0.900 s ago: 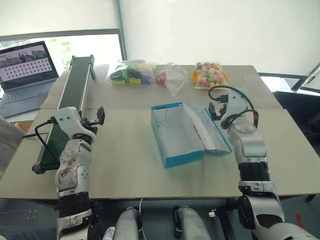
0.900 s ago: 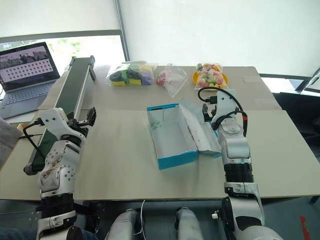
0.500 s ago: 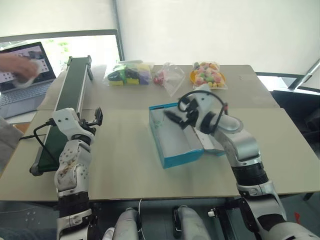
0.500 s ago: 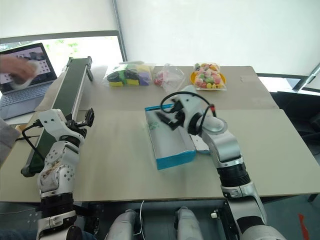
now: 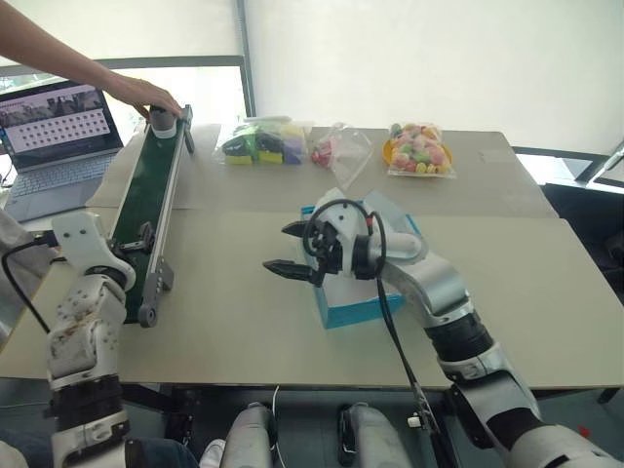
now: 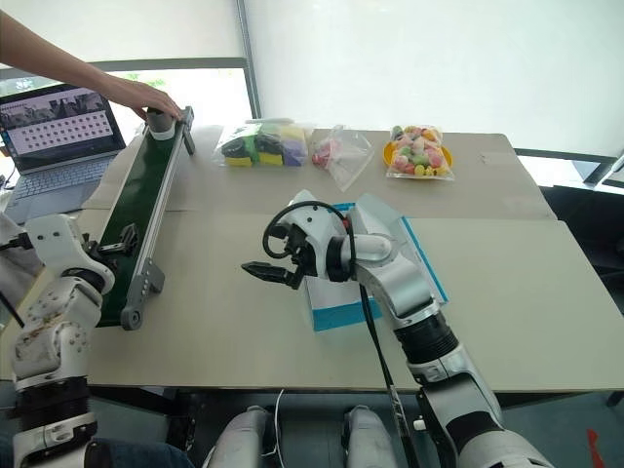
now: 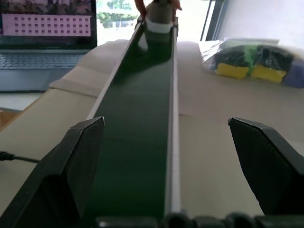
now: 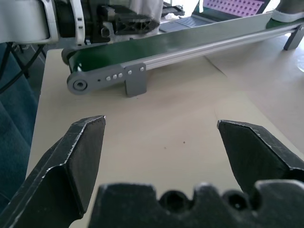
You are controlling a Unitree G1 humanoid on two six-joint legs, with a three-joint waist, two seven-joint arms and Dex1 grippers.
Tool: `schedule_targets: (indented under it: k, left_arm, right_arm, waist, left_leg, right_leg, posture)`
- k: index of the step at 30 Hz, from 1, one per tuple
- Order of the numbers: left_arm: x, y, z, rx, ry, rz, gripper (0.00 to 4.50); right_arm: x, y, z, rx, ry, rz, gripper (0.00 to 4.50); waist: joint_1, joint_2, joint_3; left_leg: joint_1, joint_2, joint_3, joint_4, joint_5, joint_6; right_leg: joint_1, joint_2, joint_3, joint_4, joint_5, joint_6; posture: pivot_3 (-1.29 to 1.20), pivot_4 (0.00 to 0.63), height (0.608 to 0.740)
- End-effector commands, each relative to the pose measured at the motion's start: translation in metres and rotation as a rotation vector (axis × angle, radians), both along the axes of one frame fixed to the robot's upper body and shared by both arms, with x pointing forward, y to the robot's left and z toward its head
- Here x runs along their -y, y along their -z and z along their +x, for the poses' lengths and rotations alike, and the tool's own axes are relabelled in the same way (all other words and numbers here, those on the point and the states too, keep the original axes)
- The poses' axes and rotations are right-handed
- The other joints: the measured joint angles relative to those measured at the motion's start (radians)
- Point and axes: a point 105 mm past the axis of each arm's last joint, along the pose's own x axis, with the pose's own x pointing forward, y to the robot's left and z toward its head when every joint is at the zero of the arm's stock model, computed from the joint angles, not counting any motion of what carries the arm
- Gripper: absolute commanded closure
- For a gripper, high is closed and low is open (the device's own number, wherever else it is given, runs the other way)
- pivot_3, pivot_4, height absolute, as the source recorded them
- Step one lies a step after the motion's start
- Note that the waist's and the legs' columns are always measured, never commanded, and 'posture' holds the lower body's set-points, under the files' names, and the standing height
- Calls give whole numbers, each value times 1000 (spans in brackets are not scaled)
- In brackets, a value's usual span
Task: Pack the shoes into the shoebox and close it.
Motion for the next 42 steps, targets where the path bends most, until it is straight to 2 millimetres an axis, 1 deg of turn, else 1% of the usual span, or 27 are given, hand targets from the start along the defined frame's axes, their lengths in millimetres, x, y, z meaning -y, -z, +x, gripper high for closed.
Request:
schedule_targets:
  k: [1, 4, 7, 15, 20, 24, 32, 42]
  left_arm:
    - [-4, -6, -5, -10, -5, 20, 0]
    - [-2, 1, -6, -44, 3, 7, 0]
    - [-2, 3, -6, -52, 1, 6, 0]
    - [-1, 4, -2, -60, 7, 2, 0]
    - [-3, 10, -2, -69, -2, -21, 0]
    - [-3, 13, -1, -71, -7, -33, 0]
    - [-4, 12, 0, -69, -10, -30, 0]
    - [-4, 16, 0, -73, -16, -34, 0]
  right_arm:
    - [-1, -16, 5, 46, 34, 57, 36]
    - [1, -16, 10, 31, 85, 82, 36]
    - [2, -16, 11, 24, 97, 92, 36]
    - [3, -13, 4, -6, 94, 118, 36]
    - [6, -8, 0, -13, 98, 105, 36]
    - [7, -6, -1, -24, 109, 108, 36]
    - [8, -4, -3, -36, 110, 104, 36]
    - [6, -7, -3, -34, 109, 109, 36]
  waist:
    - [3, 0, 0]
    - [4, 0, 0]
    - [3, 0, 0]
    - [0, 0, 0]
    - [1, 0, 0]
    - [0, 0, 0]
    - [1, 0, 0]
    - [0, 0, 0]
  left_leg:
    - [-1, 0, 0, 0, 0, 0]
    - [-2, 0, 0, 0, 0, 0]
    - [-2, 0, -1, 0, 0, 0]
    - [-2, 0, -1, 0, 0, 0]
    - [-2, 0, -2, 0, 0, 0]
    - [-2, 0, -2, 0, 0, 0]
    - [-2, 0, -2, 0, 0, 0]
    - [-2, 0, -3, 0, 0, 0]
  right_leg:
    - [0, -1, -1, 0, 0, 0]
    - [0, -1, -2, 0, 0, 0]
    - [-1, -2, -4, 0, 0, 0]
    - [-1, -2, -4, 0, 0, -1]
    - [-1, -2, -5, 0, -1, -1]
    - [0, -2, -5, 0, -1, -1]
    - [0, -2, -5, 0, -1, -1]
    - [0, -2, -6, 0, -1, -2]
  posture:
    - [0, 150, 707]
    - [0, 150, 707]
    - [0, 150, 707]
    - [0, 150, 707]
    - [0, 150, 707]
    - [0, 150, 707]
    - [0, 150, 707]
    - [0, 150, 707]
